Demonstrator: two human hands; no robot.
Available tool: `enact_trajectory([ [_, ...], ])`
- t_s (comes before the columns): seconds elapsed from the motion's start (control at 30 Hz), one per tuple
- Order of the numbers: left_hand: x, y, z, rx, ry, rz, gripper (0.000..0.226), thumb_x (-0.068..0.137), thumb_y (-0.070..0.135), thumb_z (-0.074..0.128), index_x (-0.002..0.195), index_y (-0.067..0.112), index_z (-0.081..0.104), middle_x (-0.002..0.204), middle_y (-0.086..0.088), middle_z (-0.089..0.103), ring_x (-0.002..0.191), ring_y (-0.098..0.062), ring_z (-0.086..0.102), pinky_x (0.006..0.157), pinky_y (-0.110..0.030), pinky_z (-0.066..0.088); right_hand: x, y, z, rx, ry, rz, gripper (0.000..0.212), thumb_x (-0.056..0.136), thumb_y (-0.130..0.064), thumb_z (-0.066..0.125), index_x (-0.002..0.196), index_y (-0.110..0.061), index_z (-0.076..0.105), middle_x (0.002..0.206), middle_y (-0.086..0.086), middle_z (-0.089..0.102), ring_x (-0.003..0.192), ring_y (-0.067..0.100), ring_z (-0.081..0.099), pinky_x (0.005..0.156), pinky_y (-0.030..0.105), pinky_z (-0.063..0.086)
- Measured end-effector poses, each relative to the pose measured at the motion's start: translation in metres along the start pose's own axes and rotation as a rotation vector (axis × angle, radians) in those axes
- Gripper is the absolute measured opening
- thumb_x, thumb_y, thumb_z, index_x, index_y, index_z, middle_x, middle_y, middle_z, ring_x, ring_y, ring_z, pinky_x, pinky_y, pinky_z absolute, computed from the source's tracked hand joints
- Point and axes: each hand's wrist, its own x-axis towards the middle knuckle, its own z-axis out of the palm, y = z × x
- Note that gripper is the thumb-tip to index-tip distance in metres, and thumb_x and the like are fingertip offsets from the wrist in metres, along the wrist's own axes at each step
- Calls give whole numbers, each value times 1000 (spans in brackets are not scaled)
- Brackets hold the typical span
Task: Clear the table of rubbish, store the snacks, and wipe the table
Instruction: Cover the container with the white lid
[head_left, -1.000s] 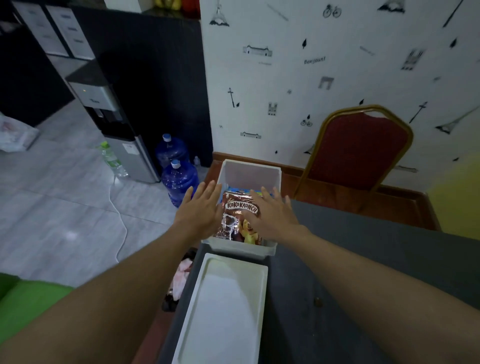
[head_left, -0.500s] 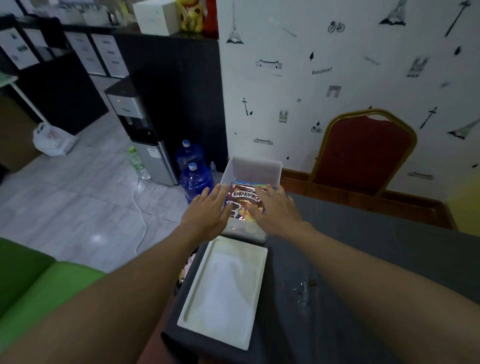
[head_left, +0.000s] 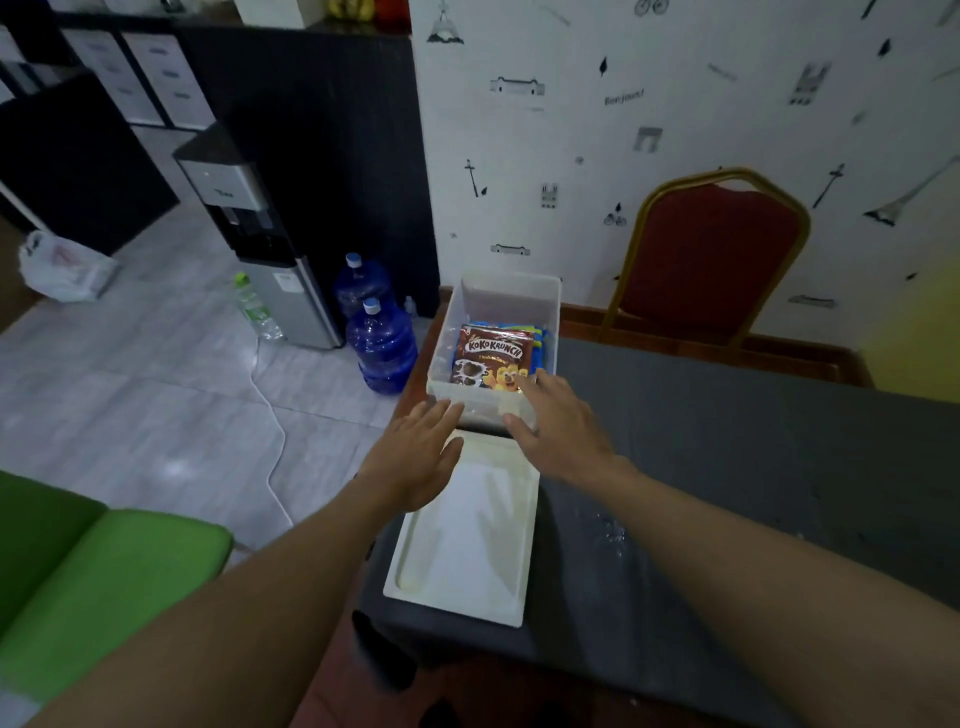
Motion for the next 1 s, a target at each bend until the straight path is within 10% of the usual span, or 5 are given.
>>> enact_trajectory([
  [0.2, -10, -26, 32, -1, -107, -13, 59, 104, 42, 30, 157, 23, 14, 164, -2, 17, 146, -29, 29, 116, -44, 30, -29, -1, 32, -20, 72, 109, 51, 98, -44, 54, 142, -20, 47, 136, 6, 40, 120, 23, 47, 99, 40, 48],
  [0.47, -16, -57, 97, -82, -368, -106, 67, 99, 34, 46, 156, 21, 13, 159, -10, 20, 136, -34, 40, 105, -47, 44, -68, 5, 103, 36, -269, 410, 61, 99, -38, 53, 150, -21, 25, 129, 7, 39, 111, 27, 51, 94, 43, 49],
  [0.7, -19, -66, 122, -127, -273, -87, 86, 91, 4, 57, 155, 12, 2, 134, -21, 31, 113, -33, 47, 96, -42, 49, -71, 2, 132, 108, -266, 579, 65, 95, -9, 54, 148, -24, 19, 128, 10, 34, 97, 26, 52, 86, 38, 51],
  [1.0, -19, -62, 116, -251, -293, -201, 112, 82, -3, 64, 153, 13, -22, 148, -31, 22, 127, -40, 44, 104, -42, 45, -58, 3, 131, 248, -362, 799, 98, 91, -5, 63, 157, -13, -9, 148, 15, 39, 130, 35, 47, 101, 38, 43],
])
